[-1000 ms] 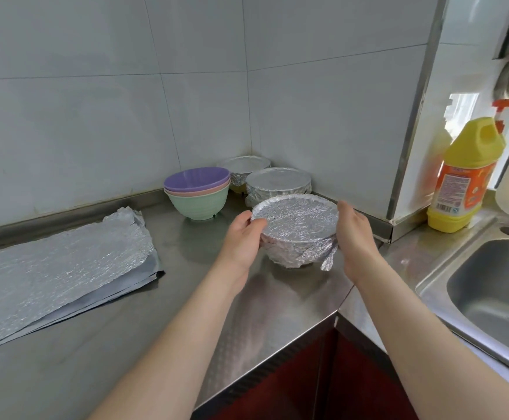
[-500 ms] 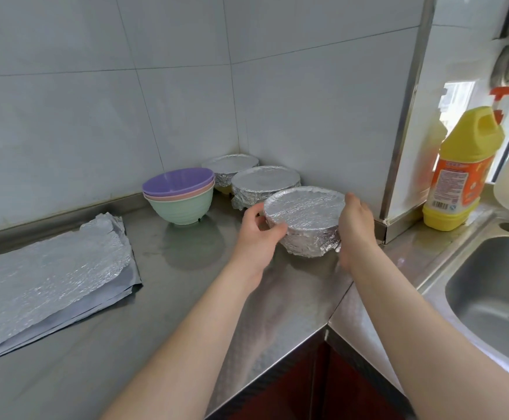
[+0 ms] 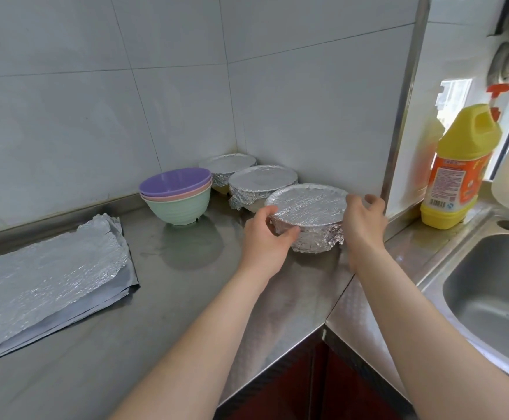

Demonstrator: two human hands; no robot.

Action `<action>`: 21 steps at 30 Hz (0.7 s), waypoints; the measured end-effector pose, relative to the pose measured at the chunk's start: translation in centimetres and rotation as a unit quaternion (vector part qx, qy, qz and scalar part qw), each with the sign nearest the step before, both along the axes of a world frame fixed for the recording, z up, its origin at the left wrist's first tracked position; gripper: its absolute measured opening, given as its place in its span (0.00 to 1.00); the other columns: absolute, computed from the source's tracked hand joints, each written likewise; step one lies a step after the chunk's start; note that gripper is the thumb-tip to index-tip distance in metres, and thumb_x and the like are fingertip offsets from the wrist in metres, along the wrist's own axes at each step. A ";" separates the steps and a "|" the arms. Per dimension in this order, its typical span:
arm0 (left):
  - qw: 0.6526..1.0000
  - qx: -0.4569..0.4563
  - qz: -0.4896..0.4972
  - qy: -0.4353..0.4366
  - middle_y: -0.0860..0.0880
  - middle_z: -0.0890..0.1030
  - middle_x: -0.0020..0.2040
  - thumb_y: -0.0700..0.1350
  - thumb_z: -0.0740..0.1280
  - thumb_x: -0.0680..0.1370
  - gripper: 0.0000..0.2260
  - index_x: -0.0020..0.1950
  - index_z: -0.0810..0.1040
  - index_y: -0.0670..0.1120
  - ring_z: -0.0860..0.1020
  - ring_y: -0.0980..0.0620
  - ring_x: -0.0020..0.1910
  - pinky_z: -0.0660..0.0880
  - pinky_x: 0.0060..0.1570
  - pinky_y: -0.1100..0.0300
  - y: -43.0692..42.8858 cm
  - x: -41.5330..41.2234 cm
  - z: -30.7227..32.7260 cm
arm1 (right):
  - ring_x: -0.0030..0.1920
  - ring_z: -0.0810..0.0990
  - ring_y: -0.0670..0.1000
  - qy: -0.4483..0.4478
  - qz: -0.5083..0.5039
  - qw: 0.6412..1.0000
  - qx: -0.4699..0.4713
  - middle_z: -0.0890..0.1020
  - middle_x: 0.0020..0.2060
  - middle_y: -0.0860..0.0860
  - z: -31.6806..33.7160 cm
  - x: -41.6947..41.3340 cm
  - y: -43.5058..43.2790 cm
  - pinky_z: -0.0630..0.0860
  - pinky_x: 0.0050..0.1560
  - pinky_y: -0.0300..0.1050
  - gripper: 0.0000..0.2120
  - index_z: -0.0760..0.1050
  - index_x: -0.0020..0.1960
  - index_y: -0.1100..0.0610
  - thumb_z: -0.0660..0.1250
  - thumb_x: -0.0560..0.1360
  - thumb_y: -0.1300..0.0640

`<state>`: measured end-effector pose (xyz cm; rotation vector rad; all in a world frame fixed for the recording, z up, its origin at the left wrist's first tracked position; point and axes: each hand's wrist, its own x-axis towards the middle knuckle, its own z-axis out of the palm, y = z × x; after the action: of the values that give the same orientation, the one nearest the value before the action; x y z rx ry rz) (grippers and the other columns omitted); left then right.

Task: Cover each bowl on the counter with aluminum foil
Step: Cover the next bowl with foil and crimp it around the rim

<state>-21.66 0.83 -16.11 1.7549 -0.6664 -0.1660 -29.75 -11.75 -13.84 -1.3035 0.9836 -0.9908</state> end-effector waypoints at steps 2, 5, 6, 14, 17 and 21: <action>1.000 0.013 0.014 -0.021 0.48 0.71 0.63 0.48 0.75 0.71 0.23 0.65 0.72 0.52 0.73 0.53 0.59 0.70 0.65 0.55 -0.6 -0.2 0.0 | 0.62 0.68 0.55 0.000 0.002 0.999 -0.037 0.63 0.69 0.54 -0.1 -0.2 0.2 0.65 0.60 0.47 0.22 0.62 0.72 0.52 0.56 0.79 0.52; 1.000 0.008 0.019 -0.019 0.48 0.70 0.63 0.47 0.74 0.72 0.23 0.65 0.72 0.52 0.72 0.55 0.58 0.70 0.64 0.57 -1.0 -0.7 0.1 | 0.63 0.69 0.53 0.012 -0.003 0.997 -0.076 0.68 0.67 0.55 -0.1 -0.5 0.3 0.65 0.61 0.46 0.21 0.65 0.71 0.56 0.56 0.79 0.53; 1.000 0.005 0.018 -0.015 0.49 0.71 0.63 0.47 0.74 0.72 0.23 0.66 0.72 0.52 0.72 0.55 0.58 0.69 0.64 0.57 -1.0 -0.6 0.1 | 0.62 0.70 0.53 0.013 -0.001 0.997 -0.080 0.70 0.66 0.54 -0.1 -0.6 0.3 0.66 0.61 0.47 0.21 0.66 0.70 0.57 0.56 0.79 0.53; 0.999 -0.010 -0.040 0.017 0.56 0.75 0.61 0.45 0.71 0.72 0.26 0.69 0.70 0.52 0.75 0.58 0.60 0.71 0.60 0.61 1.9 -1.4 0.7 | 0.69 0.68 0.54 0.083 -0.010 0.977 -0.199 0.70 0.70 0.53 0.7 -2.2 2.9 0.64 0.67 0.48 0.22 0.65 0.73 0.56 0.56 0.79 0.57; 0.999 0.004 -0.012 -0.030 0.56 0.79 0.51 0.39 0.66 0.77 0.12 0.59 0.79 0.51 0.78 0.62 0.45 0.74 0.47 0.66 5.7 -1.6 0.7 | 0.58 0.75 0.52 0.060 0.035 0.956 -0.285 0.78 0.58 0.53 1.0 -2.1 6.8 0.68 0.59 0.44 0.17 0.74 0.63 0.56 0.59 0.75 0.63; 0.999 0.039 0.015 -0.033 0.55 0.83 0.35 0.37 0.64 0.78 0.14 0.40 0.81 0.56 0.81 0.55 0.36 0.76 0.42 0.57 10.9 -1.3 -0.3 | 0.51 0.79 0.51 0.125 0.242 0.918 -0.289 0.83 0.49 0.51 0.2 -0.5 12.4 0.73 0.52 0.43 0.13 0.79 0.57 0.54 0.61 0.75 0.62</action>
<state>-22.99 11.74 -16.38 1.8509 -0.6897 -0.1146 -30.25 0.61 -13.66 -2.0888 0.5025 -0.7551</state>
